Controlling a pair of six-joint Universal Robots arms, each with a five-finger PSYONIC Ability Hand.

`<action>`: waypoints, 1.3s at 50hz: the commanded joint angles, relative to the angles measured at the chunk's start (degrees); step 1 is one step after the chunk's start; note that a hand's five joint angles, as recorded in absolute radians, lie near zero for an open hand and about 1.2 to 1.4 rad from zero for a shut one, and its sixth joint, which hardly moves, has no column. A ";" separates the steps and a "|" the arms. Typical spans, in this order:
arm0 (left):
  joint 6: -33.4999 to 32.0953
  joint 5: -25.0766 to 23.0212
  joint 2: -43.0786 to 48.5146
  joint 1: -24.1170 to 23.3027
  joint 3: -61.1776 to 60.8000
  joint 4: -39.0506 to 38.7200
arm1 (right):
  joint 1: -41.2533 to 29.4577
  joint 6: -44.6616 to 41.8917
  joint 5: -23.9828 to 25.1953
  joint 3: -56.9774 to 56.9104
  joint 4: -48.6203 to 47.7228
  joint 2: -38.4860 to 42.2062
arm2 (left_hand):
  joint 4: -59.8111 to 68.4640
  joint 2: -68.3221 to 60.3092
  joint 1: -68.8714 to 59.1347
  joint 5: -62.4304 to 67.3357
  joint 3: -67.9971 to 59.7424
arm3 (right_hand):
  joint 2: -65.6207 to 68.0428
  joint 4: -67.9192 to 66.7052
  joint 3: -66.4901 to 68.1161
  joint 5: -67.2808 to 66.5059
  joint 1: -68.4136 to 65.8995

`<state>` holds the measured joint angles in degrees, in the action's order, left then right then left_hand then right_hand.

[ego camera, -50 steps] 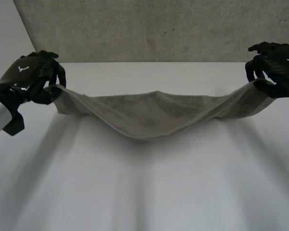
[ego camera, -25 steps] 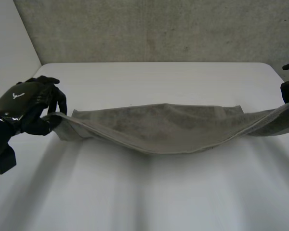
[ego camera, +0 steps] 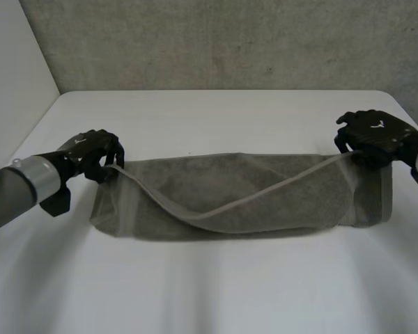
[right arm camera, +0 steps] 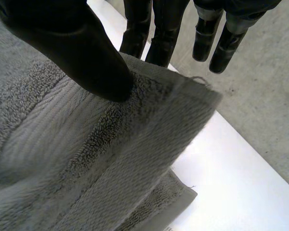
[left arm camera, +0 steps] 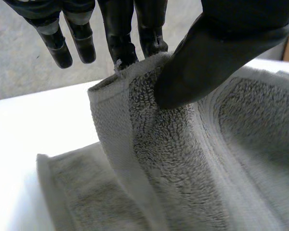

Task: Fold the towel.

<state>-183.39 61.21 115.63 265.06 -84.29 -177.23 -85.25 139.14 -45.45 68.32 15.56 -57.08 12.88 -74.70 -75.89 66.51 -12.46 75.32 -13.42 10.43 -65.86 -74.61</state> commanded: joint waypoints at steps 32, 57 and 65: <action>-1.62 7.52 17.61 -2.18 16.70 -8.75 | -6.07 15.81 -12.74 -14.09 -21.98 16.90 | -2.88 -5.30 -4.11 3.49 2.46 | 4.68 3.42 -0.43 -4.14 -5.39; -7.25 10.42 18.76 -2.62 17.76 -8.75 | -6.42 14.84 -13.79 -15.59 -21.98 18.68 | -2.88 59.60 60.79 -61.40 2.46 | -65.32 3.42 -0.43 65.86 64.61; -7.25 10.07 11.74 -2.88 14.34 -8.75 | -6.07 16.24 -13.88 -11.11 -22.06 8.40 | -2.88 61.46 62.65 -63.26 2.46 | -65.32 3.42 -0.43 65.86 64.61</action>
<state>-190.63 71.60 132.72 262.35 -67.08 -185.95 -91.47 154.42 -59.24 53.69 -6.47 -41.47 12.88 -17.35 -19.63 5.22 -12.46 14.94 -13.42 10.43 -3.47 -14.93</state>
